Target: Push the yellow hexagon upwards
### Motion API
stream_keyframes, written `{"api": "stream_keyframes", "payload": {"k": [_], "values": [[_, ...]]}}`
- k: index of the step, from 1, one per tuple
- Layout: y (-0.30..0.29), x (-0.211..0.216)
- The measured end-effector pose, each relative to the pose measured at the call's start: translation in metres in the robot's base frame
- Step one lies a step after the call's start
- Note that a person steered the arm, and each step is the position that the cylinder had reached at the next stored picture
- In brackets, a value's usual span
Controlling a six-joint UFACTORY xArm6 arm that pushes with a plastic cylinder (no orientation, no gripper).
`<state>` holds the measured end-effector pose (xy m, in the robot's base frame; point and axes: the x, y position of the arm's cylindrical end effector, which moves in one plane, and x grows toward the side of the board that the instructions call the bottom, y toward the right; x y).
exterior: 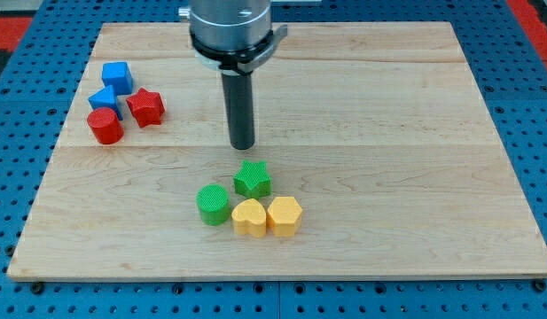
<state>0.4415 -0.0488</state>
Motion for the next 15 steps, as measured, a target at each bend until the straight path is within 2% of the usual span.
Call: {"api": "stream_keyframes", "payload": {"k": [1, 2, 3, 4, 5, 8, 10, 11, 12, 13, 15], "values": [[0.001, 0.0], [0.074, 0.0], [0.121, -0.005], [0.144, 0.018], [0.105, 0.058], [0.025, 0.045], [0.145, 0.024], [0.214, 0.048], [0.193, 0.127], [0.137, 0.155], [0.109, 0.157]]}}
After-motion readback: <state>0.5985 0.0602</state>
